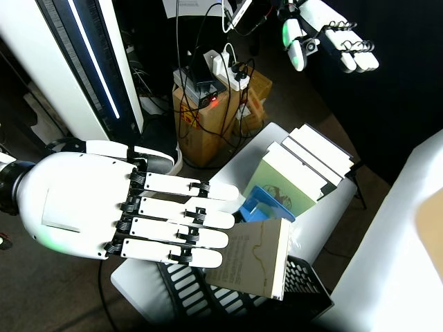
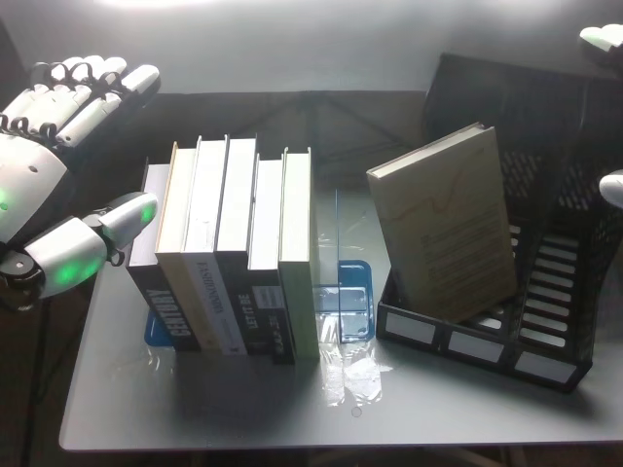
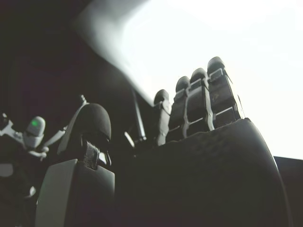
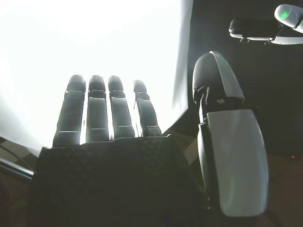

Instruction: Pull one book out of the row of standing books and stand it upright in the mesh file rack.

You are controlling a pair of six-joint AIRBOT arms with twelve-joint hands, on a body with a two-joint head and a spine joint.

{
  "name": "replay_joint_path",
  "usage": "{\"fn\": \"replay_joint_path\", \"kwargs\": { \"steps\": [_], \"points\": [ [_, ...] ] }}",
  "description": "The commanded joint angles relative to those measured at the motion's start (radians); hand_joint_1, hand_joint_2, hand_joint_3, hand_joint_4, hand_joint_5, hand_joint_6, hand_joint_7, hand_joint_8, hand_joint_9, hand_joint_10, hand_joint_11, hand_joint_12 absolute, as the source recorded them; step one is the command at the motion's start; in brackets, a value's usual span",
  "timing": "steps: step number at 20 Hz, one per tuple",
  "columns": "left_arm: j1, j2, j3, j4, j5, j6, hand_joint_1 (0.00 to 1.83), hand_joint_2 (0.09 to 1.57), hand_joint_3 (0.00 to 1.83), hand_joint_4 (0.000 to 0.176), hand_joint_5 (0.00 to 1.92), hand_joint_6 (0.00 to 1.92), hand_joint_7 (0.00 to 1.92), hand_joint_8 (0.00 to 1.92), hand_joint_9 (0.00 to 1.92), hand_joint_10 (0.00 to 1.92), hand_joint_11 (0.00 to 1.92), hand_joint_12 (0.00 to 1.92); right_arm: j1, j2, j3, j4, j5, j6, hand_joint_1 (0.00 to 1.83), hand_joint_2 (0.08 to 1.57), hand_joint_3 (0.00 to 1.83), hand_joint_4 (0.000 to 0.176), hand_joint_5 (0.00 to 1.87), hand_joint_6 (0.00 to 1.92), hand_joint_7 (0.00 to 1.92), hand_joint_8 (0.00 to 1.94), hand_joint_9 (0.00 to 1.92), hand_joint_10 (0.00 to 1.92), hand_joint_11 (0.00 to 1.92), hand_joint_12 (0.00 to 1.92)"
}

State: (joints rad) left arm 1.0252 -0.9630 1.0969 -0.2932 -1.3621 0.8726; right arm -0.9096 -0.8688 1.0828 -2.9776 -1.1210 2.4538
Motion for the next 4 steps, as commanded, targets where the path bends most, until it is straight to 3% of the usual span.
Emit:
{"fn": "replay_joint_path", "kwargs": {
  "steps": [1, 3, 4],
  "points": [
    [-0.007, 0.004, 0.005, -0.014, -0.120, 0.000, 0.27, 1.41, 0.00, 0.085, 0.01, 0.00, 0.00, 0.00, 0.00, 0.00, 0.00, 0.00, 0.004, 0.003, 0.007, -0.034, -0.098, 0.007, 0.40, 1.16, 0.00, 0.020, 0.00, 0.00, 0.00, 0.00, 0.00, 0.00, 0.02, 0.01],
    [-0.007, -0.002, 0.010, -0.016, -0.108, 0.000, 0.27, 1.41, 0.00, 0.109, 0.01, 0.00, 0.00, 0.00, 0.00, 0.00, 0.00, 0.00, 0.004, -0.003, 0.021, -0.034, -0.067, 0.007, 0.40, 1.19, 0.00, 0.033, 0.00, 0.00, 0.00, 0.00, 0.01, 0.01, 0.02, 0.02],
    [-0.007, -0.005, 0.012, -0.016, -0.102, 0.000, 0.29, 1.42, 0.00, 0.111, 0.00, 0.00, 0.00, 0.00, 0.00, 0.00, 0.00, 0.00, 0.006, -0.014, 0.037, -0.034, -0.041, 0.007, 0.44, 1.20, 0.00, 0.026, 0.00, 0.00, 0.00, 0.00, 0.01, 0.00, 0.02, 0.02]
  ]
}}
